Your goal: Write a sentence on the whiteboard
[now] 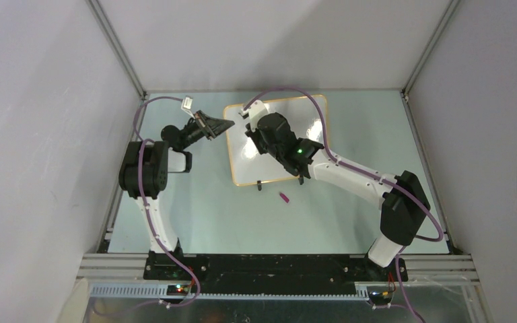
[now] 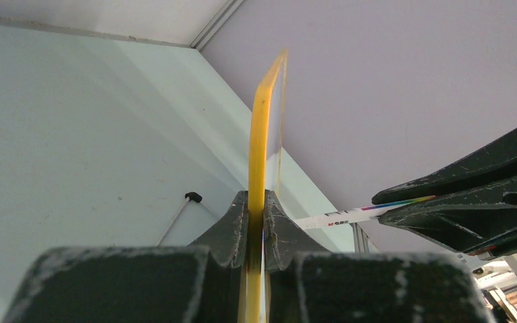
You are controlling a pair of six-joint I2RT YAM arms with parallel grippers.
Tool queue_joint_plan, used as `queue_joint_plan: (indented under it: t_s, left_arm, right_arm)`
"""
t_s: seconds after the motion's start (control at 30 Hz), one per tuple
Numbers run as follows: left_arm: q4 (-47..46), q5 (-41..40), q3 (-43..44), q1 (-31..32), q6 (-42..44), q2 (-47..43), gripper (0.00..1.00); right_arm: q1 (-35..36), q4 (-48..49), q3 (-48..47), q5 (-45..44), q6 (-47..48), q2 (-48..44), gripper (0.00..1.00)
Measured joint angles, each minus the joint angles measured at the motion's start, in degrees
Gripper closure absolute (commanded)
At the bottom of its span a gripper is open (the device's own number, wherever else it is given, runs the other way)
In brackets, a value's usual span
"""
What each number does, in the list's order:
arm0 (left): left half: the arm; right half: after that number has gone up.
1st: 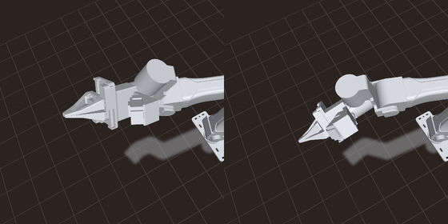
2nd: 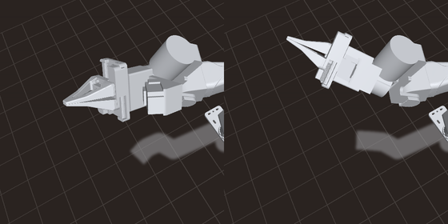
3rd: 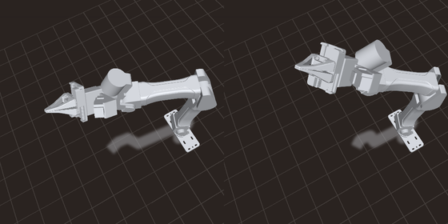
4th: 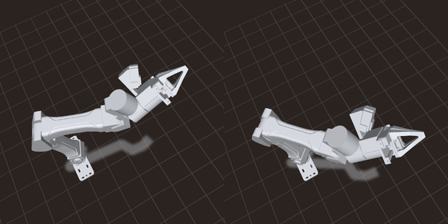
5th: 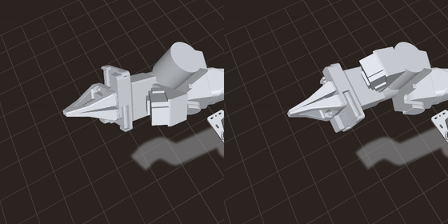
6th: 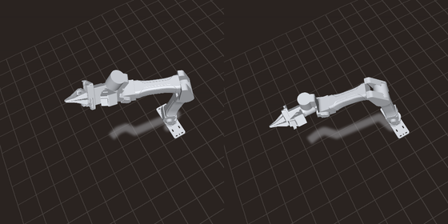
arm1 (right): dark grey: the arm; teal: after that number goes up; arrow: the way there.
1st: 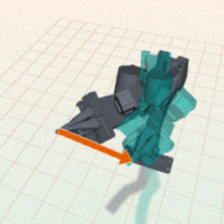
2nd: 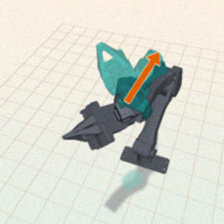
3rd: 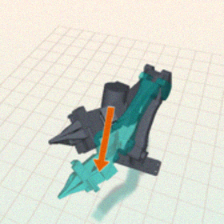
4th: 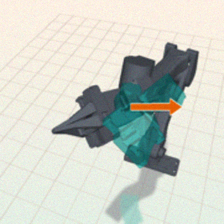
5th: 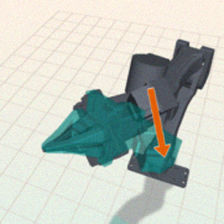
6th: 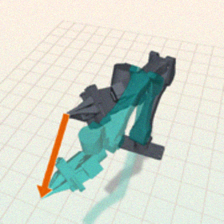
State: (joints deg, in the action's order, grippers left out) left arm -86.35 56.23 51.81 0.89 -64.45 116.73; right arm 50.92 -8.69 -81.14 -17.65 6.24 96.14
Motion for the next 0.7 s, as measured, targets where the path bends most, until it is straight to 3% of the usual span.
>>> queue_joint_plan:
  t_s: [0.7]
  left_arm:
    - [0.02,-0.02,0.00,0.00,0.00,0.00,1.00]
  right_arm:
    - [-0.39,-0.04,-1.92,0.11,0.04,1.07,1.00]
